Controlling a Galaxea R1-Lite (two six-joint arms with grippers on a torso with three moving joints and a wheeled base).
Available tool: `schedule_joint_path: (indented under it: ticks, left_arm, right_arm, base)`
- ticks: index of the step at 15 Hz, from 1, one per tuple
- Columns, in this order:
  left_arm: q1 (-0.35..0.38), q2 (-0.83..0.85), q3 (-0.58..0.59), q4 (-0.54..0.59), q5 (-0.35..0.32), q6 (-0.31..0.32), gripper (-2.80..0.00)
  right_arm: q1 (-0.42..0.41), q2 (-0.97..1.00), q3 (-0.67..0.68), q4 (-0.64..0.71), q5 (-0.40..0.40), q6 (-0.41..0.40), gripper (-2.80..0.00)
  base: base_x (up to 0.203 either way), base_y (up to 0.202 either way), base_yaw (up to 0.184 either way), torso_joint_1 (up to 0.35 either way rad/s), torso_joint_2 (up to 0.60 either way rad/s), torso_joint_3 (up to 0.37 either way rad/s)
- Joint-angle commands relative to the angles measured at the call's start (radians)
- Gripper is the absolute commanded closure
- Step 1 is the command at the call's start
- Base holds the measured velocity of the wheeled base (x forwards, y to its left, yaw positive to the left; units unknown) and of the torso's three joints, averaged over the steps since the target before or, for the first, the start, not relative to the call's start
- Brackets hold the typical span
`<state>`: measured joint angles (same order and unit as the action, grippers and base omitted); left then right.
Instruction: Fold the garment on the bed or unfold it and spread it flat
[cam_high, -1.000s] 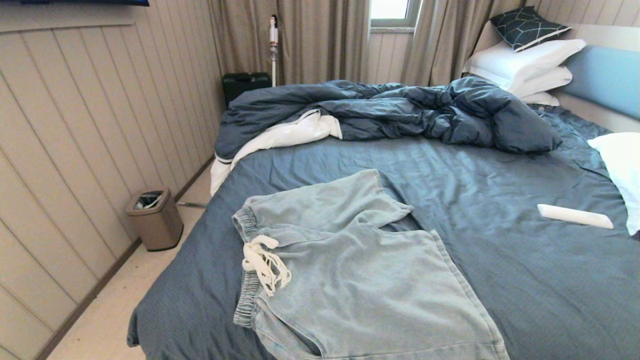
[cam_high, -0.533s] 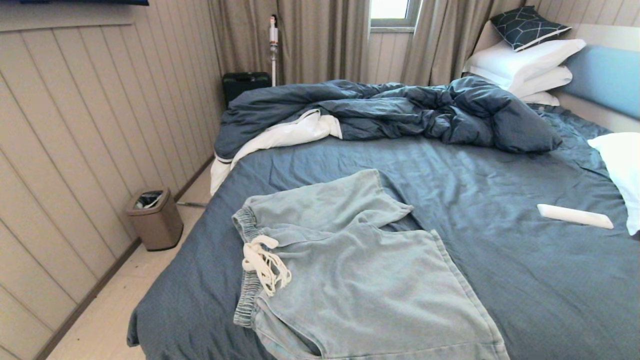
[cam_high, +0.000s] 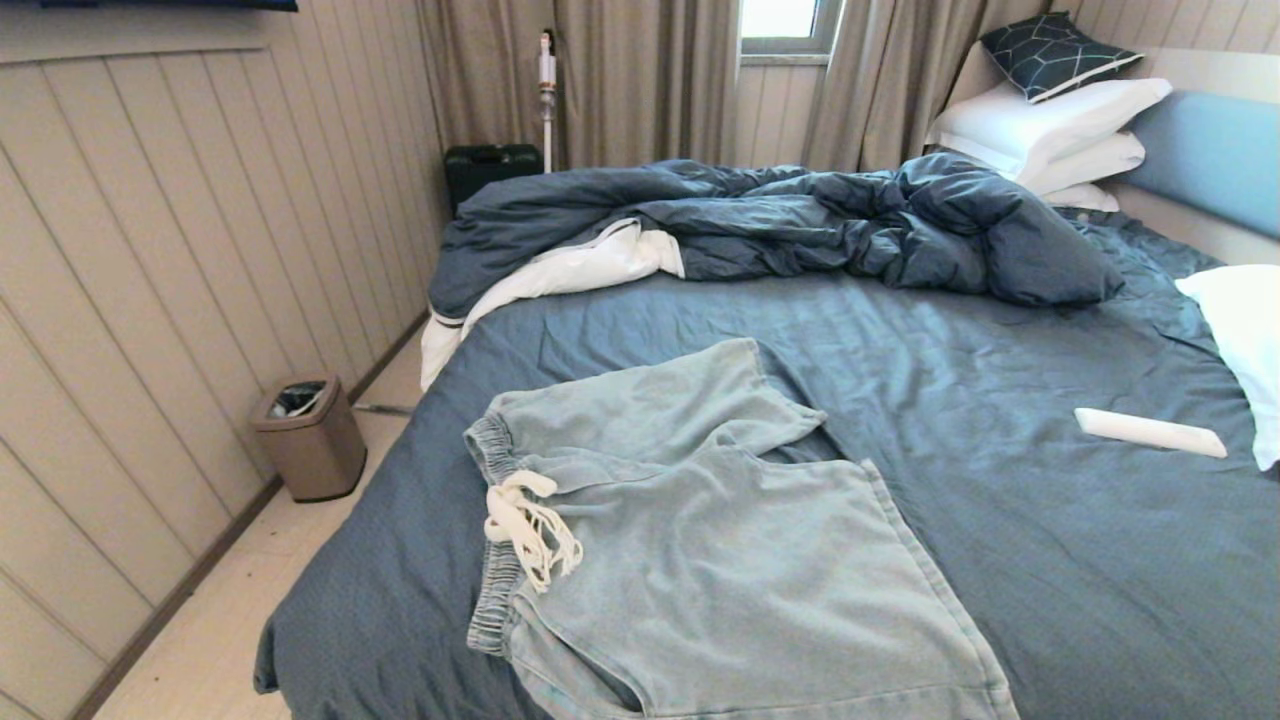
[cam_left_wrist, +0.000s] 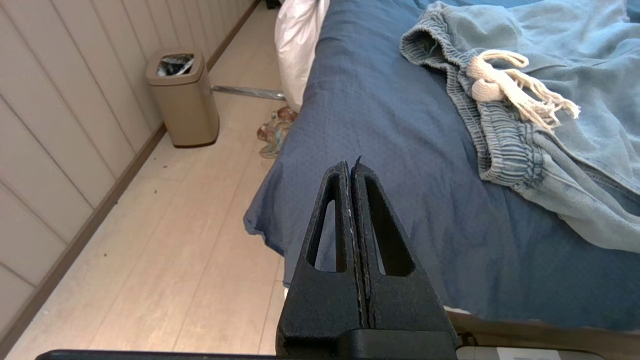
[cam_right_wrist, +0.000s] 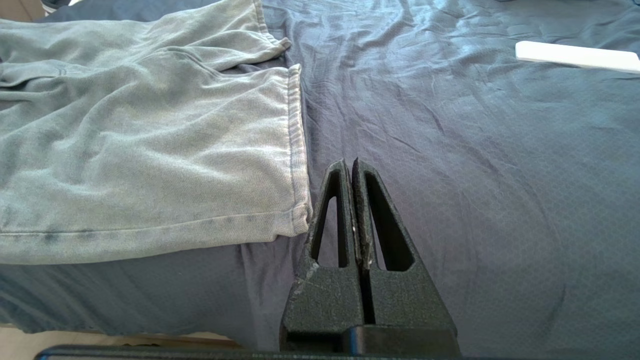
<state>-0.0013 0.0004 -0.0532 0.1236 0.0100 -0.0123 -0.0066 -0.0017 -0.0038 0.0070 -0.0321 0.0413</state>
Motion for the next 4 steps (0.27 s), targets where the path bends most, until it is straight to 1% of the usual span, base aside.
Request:
schedule_joint_path:
  ticks: [1, 4]
  left_arm:
    - [0.000, 0.003, -0.002, 0.007, 0.001, 0.002, 0.00]
    - [0.001, 0.003, -0.002, 0.008, 0.001, 0.003, 0.00]
  right_arm:
    - [-0.001, 0.002, -0.002, 0.001, 0.000, -0.005, 0.00]
    - [-0.001, 0.002, -0.002, 0.002, 0.000, -0.006, 0.00]
  base:
    - [0.000, 0.000, 0.000, 0.000, 0.00, 0.000]
    - [0.000, 0.000, 0.000, 0.000, 0.00, 0.000]
